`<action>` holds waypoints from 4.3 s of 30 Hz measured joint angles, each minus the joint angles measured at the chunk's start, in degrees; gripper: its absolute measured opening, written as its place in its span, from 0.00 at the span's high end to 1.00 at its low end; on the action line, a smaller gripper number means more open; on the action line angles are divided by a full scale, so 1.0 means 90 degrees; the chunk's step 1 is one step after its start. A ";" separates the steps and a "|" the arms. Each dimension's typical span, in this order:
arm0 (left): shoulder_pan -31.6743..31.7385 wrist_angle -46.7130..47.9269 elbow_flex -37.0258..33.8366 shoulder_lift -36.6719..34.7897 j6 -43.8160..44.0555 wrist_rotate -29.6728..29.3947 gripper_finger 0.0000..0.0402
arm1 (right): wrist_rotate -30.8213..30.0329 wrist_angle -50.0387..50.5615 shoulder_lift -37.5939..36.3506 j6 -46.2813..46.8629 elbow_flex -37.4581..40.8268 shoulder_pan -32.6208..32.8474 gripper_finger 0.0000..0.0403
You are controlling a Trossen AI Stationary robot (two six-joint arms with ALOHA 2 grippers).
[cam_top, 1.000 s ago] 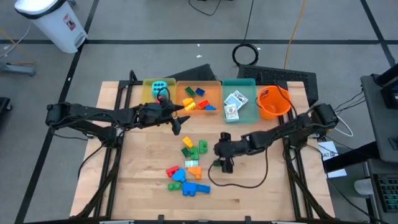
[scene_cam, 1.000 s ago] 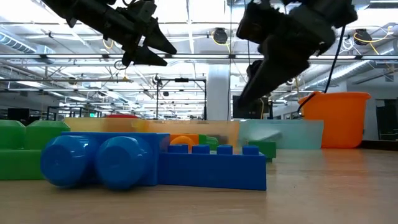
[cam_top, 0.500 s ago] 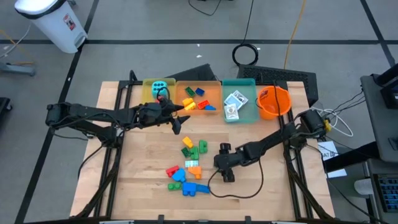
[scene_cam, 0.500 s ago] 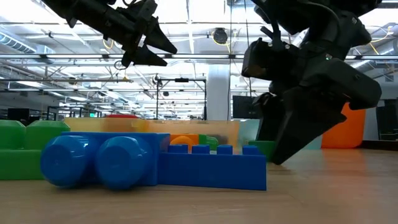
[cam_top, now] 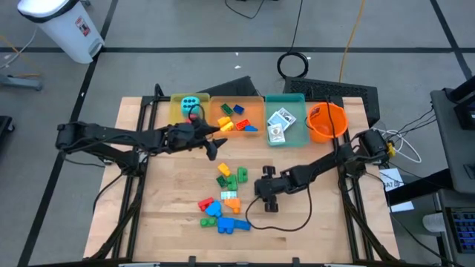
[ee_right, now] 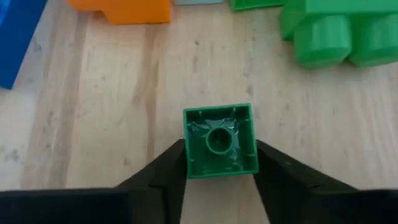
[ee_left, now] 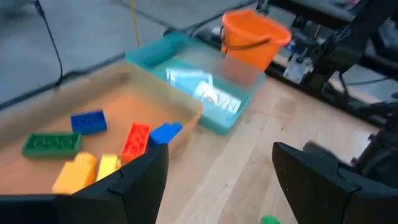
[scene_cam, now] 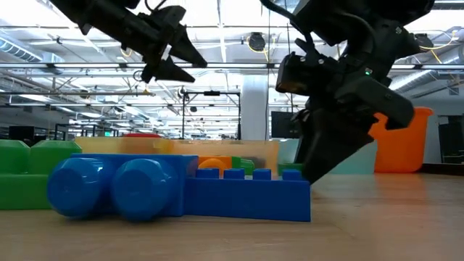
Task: Pick & Place Toys
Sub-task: Put the green game piece into the orange bin, then put the yellow game piece into the orange bin
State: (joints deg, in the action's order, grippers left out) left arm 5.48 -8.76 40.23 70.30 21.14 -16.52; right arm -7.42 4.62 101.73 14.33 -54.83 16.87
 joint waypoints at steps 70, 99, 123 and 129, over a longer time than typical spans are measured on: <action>0.0655 -0.3155 0.0025 0.1137 0.0179 0.1583 0.75 | -0.2137 -0.0985 -0.3021 -0.2506 0.0289 -0.0462 0.49; 0.2149 -0.0002 0.3536 0.4814 0.0098 0.1669 0.72 | -0.0477 -0.2700 -0.4183 -0.1494 0.2538 -0.1778 0.59; 0.1390 0.2031 0.2536 0.1210 -0.1439 0.2394 0.15 | -0.0483 -0.2616 -0.4184 -0.1496 0.2538 -0.1526 0.59; 0.0295 0.0622 0.0703 -0.0465 -0.1482 0.2282 0.15 | -0.0484 -0.2821 -0.4184 -0.1470 0.2537 -0.1356 0.59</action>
State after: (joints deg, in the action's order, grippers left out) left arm 8.13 -3.16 46.56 66.12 7.80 4.02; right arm -11.77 -20.77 64.07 1.10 -32.00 4.66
